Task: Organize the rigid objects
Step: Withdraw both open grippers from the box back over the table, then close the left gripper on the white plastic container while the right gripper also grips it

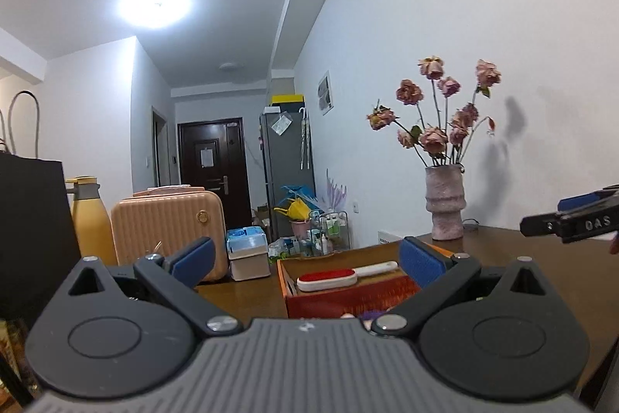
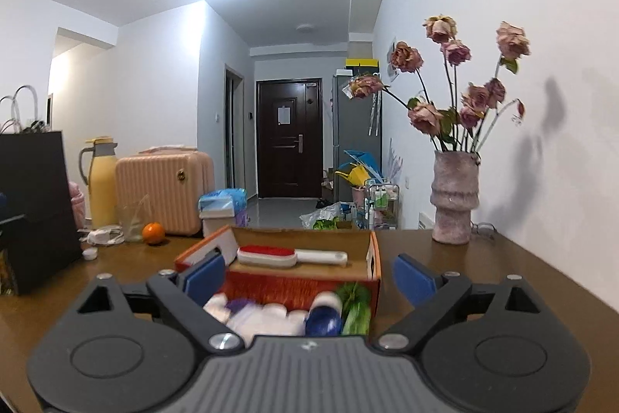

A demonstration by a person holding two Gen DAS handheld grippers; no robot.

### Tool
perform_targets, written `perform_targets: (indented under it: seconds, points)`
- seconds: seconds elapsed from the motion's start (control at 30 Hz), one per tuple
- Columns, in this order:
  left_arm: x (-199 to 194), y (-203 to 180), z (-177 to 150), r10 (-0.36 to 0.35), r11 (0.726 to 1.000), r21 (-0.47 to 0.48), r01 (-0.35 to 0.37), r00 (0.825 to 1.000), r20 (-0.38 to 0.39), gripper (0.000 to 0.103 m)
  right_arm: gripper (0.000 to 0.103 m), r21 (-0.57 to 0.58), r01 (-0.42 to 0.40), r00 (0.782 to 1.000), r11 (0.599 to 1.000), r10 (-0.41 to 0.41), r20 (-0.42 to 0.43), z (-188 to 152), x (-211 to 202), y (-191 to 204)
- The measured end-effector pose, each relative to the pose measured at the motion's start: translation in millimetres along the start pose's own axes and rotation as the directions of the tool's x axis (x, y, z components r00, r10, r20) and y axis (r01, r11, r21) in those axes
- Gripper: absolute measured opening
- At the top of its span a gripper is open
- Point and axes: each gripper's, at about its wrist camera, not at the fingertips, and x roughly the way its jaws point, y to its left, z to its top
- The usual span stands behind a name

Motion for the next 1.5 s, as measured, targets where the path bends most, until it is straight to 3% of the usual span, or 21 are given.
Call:
perform_targets:
  seconds: [0.1,0.3,0.43,0.73,0.93,1.03,1.23,1.33,1.4,1.5]
  points:
    - [-13,-1,-14,-0.008,1.000,-0.002,0.008,1.000,-0.017,0.103,0.098,-0.009,0.008,1.000,1.000,-0.008,-0.009,-27,-25,10]
    - [-12,-5,-41,-0.028,0.998,-0.057,0.020,0.989,-0.149,0.103,0.101,0.083,0.059,0.996,0.995,-0.053,-0.067,-79,-50,18]
    - [-3,-11,-56,-0.051,0.998,-0.040,0.045,0.980,-0.192,0.103,0.100,0.023,0.103,0.986,0.994,-0.099,-0.135,-100,-44,21]
    - [40,-11,-83,-0.078,0.996,-0.067,0.061,0.953,-0.293,0.103,0.100,0.018,0.120,0.978,0.993,-0.115,-0.175,-102,-15,16]
    - [93,-17,-75,-0.125,0.990,-0.103,0.097,0.942,-0.311,0.103,0.091,0.080,0.059,0.976,0.995,-0.041,-0.212,-84,35,6]
    - [133,-22,-69,-0.199,0.975,-0.160,0.152,0.919,-0.340,0.098,0.086,0.127,0.034,0.976,0.991,-0.005,-0.219,-75,65,3]
    - [202,-37,-69,-0.294,0.944,-0.267,0.195,0.861,-0.415,0.061,0.067,0.245,-0.027,0.966,0.969,0.088,-0.243,-66,127,-11]
    - [226,-47,-73,-0.327,0.932,-0.294,0.211,0.840,-0.434,0.050,0.056,0.289,-0.038,0.957,0.957,0.118,-0.266,-65,153,-19]
    - [240,-53,-76,-0.362,0.919,-0.320,0.230,0.814,-0.454,0.048,0.052,0.324,-0.045,0.951,0.945,0.140,-0.275,-66,165,-23]
    - [261,-58,-82,-0.401,0.900,-0.377,0.220,0.758,-0.515,0.044,0.046,0.374,-0.050,0.942,0.926,0.168,-0.292,-70,178,-32]
